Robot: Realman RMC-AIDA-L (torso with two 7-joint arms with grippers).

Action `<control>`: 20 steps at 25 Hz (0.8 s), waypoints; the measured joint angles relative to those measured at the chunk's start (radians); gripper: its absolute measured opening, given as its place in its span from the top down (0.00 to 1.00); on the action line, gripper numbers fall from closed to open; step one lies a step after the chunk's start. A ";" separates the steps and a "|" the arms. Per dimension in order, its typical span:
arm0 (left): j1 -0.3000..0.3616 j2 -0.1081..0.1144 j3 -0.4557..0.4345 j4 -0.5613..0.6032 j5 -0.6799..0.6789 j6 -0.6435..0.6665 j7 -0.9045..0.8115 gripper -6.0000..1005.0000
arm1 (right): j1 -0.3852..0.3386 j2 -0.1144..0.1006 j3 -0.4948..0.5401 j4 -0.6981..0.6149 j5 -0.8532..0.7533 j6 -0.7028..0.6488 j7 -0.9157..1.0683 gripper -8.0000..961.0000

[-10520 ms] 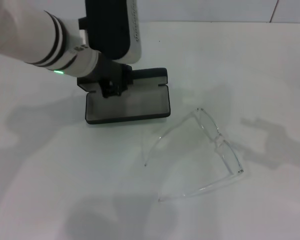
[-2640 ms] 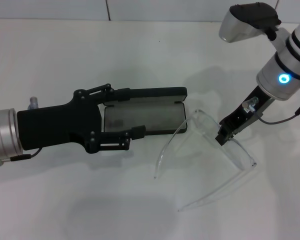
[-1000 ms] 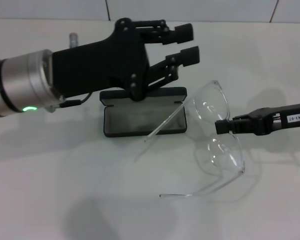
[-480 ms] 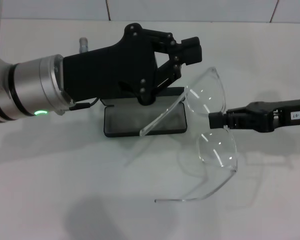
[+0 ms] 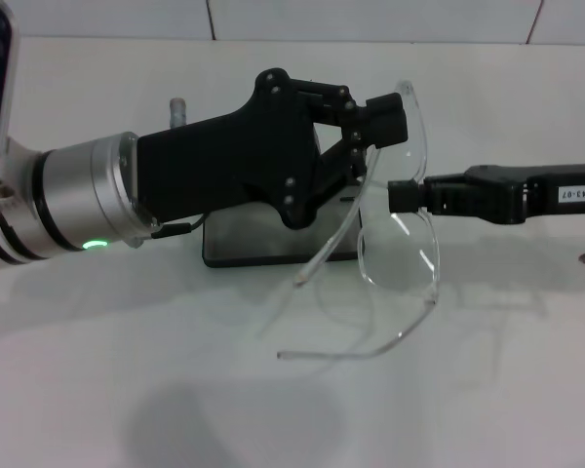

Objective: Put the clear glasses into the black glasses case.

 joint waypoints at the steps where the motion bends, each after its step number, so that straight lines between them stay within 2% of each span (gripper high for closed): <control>1: 0.000 0.000 0.001 -0.004 -0.002 0.000 0.000 0.93 | 0.002 0.000 0.001 0.003 0.009 -0.001 -0.004 0.89; 9: 0.002 0.001 0.086 -0.054 -0.101 0.003 0.053 0.93 | 0.008 0.005 -0.008 0.004 0.067 -0.005 -0.011 0.89; 20: 0.002 -0.002 0.092 -0.066 -0.103 0.003 0.055 0.93 | 0.019 0.007 -0.005 0.050 0.135 -0.055 -0.037 0.89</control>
